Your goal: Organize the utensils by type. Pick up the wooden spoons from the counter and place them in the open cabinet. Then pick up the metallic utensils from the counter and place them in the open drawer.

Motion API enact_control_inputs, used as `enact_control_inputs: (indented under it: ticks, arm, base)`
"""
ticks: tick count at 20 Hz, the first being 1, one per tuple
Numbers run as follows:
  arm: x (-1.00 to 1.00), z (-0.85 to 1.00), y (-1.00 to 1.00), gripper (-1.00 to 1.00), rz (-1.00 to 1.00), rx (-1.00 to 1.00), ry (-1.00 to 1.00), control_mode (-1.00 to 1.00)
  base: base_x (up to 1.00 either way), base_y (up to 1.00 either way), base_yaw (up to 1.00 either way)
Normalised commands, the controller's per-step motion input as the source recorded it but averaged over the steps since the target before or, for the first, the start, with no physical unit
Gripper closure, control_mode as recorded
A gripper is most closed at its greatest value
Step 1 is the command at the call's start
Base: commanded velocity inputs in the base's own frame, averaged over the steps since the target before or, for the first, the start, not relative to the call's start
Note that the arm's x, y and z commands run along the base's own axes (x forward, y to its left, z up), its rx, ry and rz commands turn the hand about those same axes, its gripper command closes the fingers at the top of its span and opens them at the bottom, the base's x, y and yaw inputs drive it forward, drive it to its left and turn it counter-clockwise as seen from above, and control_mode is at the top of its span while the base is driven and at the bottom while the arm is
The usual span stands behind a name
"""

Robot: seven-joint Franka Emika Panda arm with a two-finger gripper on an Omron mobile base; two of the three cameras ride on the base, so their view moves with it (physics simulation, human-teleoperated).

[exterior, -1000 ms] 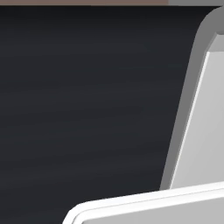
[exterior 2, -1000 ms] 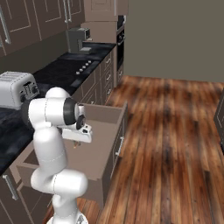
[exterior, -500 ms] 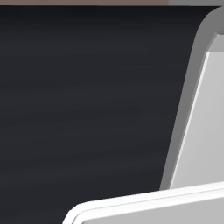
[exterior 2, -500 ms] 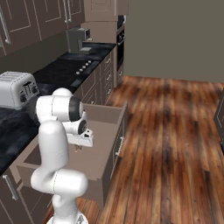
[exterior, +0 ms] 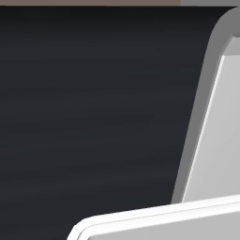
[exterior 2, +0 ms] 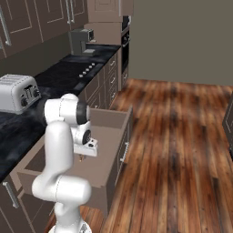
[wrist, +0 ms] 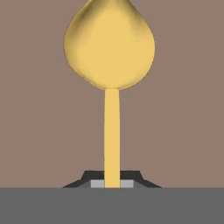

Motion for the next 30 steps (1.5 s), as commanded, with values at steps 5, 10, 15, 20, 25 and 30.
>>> enact_control_inputs:
  ticks: [5, 10, 15, 20, 25, 30]
  arm:
    - [0.17, -0.27, 0.1, 1.0, 0.0, 0.0, -0.02, -1.0]
    - [0.12, -0.28, 0.07, 1.0, 0.0, 0.0, -0.05, -1.0]
    - [0.12, -0.29, 0.06, 1.0, 0.0, 0.0, -0.05, -1.0]
    - [0.1, -0.31, 0.07, 1.0, 0.0, 0.0, -0.08, -1.0]
    - [0.04, -0.29, 0.08, 1.0, 0.0, 0.0, -0.11, -1.0]
    - [0.01, -0.25, 0.06, 1.0, 0.0, 0.0, -0.1, -1.0]
  base:
    - [0.0, 0.0, 0.0]
    - [0.0, 0.0, 0.0]
    - [0.0, 0.0, 0.0]
    - [0.0, 0.0, 0.0]
    - [0.0, 0.0, 0.0]
    - [0.0, 0.0, 0.0]
